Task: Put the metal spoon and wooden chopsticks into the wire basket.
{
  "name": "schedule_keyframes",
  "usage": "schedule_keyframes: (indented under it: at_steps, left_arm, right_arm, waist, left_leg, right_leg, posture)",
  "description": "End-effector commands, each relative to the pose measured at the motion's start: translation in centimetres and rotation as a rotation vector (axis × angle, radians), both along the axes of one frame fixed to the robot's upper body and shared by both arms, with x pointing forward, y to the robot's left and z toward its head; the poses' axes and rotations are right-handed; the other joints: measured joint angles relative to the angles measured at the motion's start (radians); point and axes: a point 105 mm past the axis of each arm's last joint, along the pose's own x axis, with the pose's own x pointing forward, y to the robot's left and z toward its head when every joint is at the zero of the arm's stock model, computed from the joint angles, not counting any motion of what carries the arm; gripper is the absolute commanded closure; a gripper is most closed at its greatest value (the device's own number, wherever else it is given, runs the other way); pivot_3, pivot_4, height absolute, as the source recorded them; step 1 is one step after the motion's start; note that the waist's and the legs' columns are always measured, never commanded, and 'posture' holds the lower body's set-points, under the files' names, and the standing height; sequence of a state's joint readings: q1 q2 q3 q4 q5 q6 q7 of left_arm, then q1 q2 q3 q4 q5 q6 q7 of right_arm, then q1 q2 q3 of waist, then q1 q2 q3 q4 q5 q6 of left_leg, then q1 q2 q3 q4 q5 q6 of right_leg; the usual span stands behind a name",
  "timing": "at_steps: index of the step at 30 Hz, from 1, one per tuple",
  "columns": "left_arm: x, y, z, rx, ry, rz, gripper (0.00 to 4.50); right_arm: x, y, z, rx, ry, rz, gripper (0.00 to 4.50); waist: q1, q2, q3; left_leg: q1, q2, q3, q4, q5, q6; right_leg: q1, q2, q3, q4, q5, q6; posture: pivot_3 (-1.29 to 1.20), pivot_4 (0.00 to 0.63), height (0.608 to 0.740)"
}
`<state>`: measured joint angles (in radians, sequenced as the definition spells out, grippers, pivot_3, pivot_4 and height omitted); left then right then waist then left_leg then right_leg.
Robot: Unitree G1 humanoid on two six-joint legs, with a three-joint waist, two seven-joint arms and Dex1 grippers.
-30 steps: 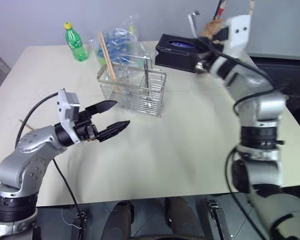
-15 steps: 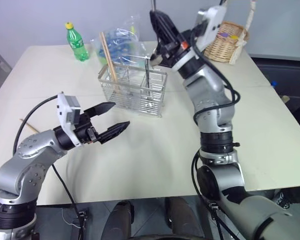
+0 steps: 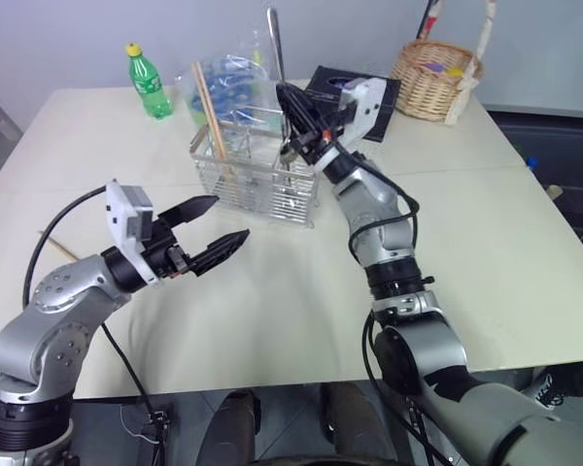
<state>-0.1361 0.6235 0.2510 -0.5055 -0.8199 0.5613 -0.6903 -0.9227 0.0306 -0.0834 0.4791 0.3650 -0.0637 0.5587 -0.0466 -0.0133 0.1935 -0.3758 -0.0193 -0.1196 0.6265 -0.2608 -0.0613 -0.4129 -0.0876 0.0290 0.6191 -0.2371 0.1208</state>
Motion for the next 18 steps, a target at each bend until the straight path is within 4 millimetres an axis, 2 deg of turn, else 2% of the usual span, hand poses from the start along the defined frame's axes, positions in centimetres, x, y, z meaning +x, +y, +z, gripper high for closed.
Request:
schedule_keyframes:
  at_steps: [1,10,13,17,18]
  left_arm:
    - [-0.52,0.02,1.27,-0.012,-0.062,0.004,0.00]
    - [-0.64,-0.04,1.27,-0.018,-0.063,0.010,0.00]
    - [-0.62,-0.01,1.25,-0.017,-0.062,0.010,0.00]
    - [-0.56,0.02,1.17,-0.016,-0.060,0.010,0.00]
    - [-0.54,0.03,1.14,-0.016,-0.059,0.010,0.00]
  right_arm:
    - [-0.44,0.44,2.05,0.004,-0.093,0.003,4.41]
    - [0.20,-0.01,1.34,-0.004,-0.093,-0.022,4.41]
    - [0.11,-0.08,1.39,0.000,-0.097,-0.019,3.38]
    - [0.01,-0.04,1.43,-0.022,-0.108,-0.029,1.45]
    - [-0.02,-0.05,1.49,-0.024,-0.110,-0.030,0.83]
  waist:
    - [0.000,0.000,0.000]
    - [0.001,0.000,0.000]
    - [0.000,0.000,0.000]
    - [0.001,0.000,0.000]
    - [0.001,0.000,0.000]
  left_leg:
    - [0.000,0.000,0.000,0.000,0.000,0.000]
    - [0.000,0.000,0.000,0.000,0.000,0.000]
    - [0.000,0.000,0.000,0.000,0.000,0.000]
    - [0.000,0.000,0.000,0.000,0.000,0.000]
    - [0.000,0.000,0.000,0.000,0.000,0.000]
  right_leg:
    - [0.000,0.000,0.000,0.000,0.000,0.000]
    - [0.000,0.000,0.000,0.000,0.000,0.000]
    - [0.000,0.000,0.000,0.000,0.000,0.000]
    - [0.000,0.000,0.000,0.000,0.000,0.000]
    - [0.000,0.000,0.000,0.000,0.000,0.000]
  posture:
    - [0.00,0.150,0.740]
    - [0.00,0.150,0.740]
    - [0.00,0.150,0.740]
    - [0.00,0.150,0.740]
    - [0.00,0.150,0.740]
